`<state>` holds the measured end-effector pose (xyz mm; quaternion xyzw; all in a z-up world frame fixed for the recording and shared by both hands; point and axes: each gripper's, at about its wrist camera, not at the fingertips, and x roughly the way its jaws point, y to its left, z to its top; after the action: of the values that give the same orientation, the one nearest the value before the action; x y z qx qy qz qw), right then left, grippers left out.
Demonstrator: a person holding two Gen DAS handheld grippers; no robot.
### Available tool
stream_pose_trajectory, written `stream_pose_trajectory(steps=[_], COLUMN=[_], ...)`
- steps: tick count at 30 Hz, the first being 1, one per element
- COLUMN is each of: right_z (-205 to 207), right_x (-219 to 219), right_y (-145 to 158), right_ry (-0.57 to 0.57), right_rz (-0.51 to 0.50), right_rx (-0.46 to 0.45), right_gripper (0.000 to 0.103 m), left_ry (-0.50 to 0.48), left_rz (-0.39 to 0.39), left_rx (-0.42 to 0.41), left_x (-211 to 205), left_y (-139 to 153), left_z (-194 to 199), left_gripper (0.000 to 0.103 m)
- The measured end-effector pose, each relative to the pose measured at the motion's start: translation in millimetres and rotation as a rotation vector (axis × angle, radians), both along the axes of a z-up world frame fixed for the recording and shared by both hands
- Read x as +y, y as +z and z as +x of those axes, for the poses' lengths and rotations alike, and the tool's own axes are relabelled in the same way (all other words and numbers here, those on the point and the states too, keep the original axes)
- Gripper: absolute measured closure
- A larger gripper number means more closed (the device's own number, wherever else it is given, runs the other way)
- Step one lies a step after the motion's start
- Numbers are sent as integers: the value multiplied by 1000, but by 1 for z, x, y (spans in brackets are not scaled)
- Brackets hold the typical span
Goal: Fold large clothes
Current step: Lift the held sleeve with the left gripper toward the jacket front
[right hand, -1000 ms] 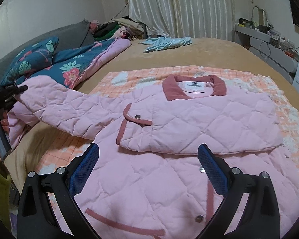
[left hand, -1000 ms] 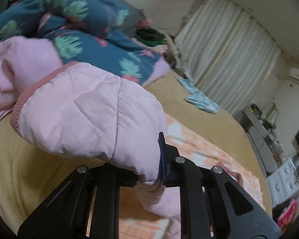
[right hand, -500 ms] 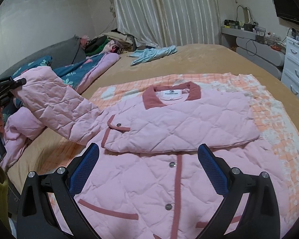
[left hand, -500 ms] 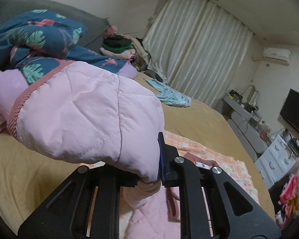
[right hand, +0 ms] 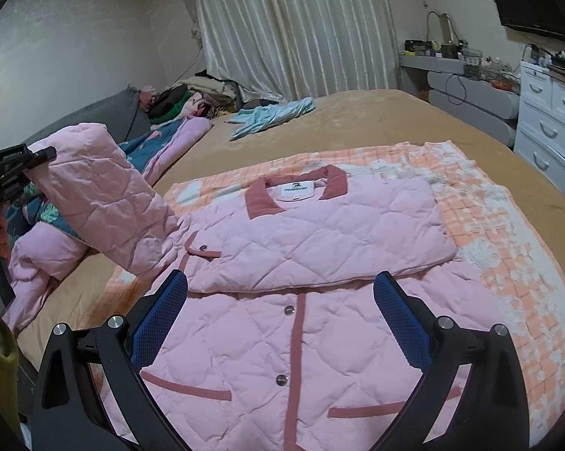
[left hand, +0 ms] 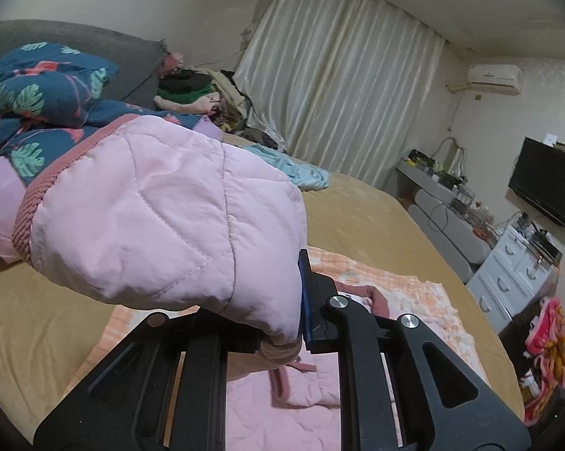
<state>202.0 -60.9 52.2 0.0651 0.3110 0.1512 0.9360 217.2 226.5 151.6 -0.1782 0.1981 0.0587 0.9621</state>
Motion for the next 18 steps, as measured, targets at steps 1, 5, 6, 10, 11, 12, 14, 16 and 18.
stream_pose_trajectory(steps=[1,5,6,10,11,12,14,16,18], right_z=[1,3,2,3,3,3,3,3,4], right_x=[-2,-13,-14,-22,-24,-27,-31,-37,-42], right_y=[0,-1,-1,-3,-4,-5,-7,-8,-9], right_ry=[-5,-19,-21,-31,-34,-39,-44,-54,-63], right_rz=[1,12,14,11,9,7,9,12,14], right_rx=[-2,1,3,1,0,0,0,2,1], right_gripper=[4,4,4,4,4,4,4,4,4], left_ry=[-7,-42,-50,-80,-87,-95,-112,-134,-151], left_rz=[12,50,51,61,63,66,76,84,95], left_rx=[1,9,11,16,17,17,21,29,36], left_x=[-5,-25,-30,-48,-52,-56,-66,-77,-85], left_y=[0,-3,-4,-6,-7,-7,-11,-14,-18], left_z=[2,10,13,19,20,22,25,30,34], left_gripper=[95,95,95,95,95,95,95,95,95])
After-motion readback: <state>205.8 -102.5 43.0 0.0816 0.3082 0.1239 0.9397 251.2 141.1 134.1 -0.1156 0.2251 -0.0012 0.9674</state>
